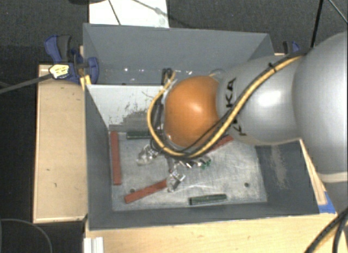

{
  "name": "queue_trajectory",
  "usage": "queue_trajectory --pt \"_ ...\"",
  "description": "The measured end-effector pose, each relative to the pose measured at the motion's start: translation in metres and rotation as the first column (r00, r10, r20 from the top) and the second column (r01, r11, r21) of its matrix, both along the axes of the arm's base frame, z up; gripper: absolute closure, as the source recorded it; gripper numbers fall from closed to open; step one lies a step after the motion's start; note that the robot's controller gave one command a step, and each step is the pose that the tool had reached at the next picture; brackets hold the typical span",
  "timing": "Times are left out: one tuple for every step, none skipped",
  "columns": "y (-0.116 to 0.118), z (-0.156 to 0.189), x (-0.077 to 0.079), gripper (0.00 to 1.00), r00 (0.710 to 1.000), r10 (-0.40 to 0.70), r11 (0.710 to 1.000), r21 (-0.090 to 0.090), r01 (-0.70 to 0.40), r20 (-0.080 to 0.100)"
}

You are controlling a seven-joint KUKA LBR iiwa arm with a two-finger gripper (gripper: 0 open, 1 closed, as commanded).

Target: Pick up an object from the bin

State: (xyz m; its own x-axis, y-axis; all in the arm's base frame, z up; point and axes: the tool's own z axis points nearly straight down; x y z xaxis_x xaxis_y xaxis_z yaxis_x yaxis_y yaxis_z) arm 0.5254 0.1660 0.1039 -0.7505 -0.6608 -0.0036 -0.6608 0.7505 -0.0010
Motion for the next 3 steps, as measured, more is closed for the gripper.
queue_trajectory --pt "0.0082 -0.0303 -0.0051 1.0 1.0 -0.02 1.0 -0.001 0.02 0.003" --pt "0.0082 -0.0303 -0.0051 1.0 1.0 -0.021 1.0 -0.001 0.021 0.002" --pt "0.0079 -0.026 -0.0067 1.0 1.0 -0.021 1.0 -0.001 0.021 -0.002"
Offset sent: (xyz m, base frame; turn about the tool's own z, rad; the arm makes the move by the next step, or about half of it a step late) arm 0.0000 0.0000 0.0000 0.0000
